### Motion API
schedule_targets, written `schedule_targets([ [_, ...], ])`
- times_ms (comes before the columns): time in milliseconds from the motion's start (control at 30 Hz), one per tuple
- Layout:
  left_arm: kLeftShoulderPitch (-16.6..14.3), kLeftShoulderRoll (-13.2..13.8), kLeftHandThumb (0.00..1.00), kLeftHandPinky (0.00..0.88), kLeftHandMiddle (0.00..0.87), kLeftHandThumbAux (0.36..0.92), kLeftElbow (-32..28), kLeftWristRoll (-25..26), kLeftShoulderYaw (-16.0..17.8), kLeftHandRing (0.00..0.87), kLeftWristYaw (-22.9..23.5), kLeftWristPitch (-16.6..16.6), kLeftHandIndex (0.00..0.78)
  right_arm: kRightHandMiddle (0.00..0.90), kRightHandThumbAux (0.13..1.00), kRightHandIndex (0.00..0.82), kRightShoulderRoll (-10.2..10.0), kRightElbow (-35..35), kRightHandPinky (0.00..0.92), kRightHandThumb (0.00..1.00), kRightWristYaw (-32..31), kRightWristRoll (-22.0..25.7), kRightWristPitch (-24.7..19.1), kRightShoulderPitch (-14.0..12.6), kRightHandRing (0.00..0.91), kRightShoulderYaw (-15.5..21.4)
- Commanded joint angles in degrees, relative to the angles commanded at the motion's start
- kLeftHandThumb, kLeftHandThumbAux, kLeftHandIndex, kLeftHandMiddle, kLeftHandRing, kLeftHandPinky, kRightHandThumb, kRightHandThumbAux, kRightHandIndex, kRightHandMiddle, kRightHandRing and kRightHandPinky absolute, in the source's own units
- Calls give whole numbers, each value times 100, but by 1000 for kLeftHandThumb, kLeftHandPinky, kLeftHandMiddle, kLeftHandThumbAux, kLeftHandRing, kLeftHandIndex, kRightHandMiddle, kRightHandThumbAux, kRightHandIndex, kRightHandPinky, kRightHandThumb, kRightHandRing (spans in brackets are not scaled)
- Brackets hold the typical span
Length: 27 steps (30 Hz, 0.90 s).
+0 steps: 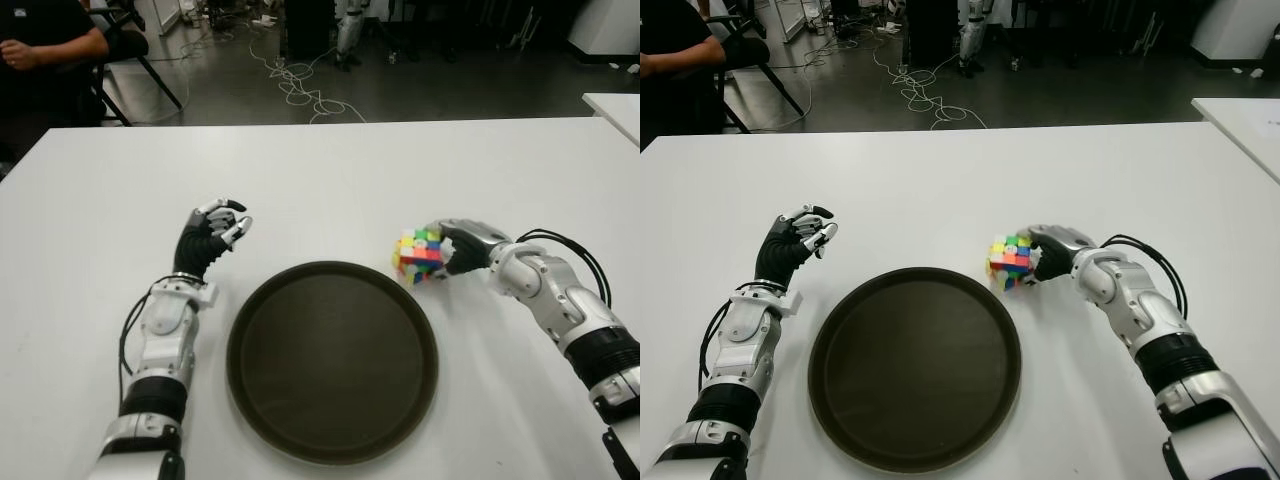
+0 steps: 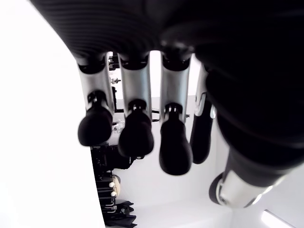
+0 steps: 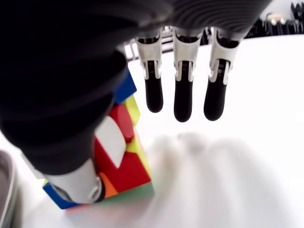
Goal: Pick up the Rubik's Cube and put it in the plate
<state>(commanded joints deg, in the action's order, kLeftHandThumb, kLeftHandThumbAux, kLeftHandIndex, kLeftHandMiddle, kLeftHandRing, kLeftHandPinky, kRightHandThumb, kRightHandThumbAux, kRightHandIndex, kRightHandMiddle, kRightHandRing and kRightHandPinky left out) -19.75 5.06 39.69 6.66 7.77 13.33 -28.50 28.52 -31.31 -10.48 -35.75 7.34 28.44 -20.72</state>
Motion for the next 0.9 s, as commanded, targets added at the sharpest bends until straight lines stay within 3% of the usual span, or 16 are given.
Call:
schedule_targets([
  [500,25,13,689,739,764,717,-75,-40,-33,766,-10,62,435,365,739,407,-77,-145,300,691,237,-69,-337,32,383,-60],
  [900,23,33,688,739,762,717,-80,-72,-56,766,-10,73,435,404,739,407,-84,-262,307,690,324,-29,-336,65,413,-47],
])
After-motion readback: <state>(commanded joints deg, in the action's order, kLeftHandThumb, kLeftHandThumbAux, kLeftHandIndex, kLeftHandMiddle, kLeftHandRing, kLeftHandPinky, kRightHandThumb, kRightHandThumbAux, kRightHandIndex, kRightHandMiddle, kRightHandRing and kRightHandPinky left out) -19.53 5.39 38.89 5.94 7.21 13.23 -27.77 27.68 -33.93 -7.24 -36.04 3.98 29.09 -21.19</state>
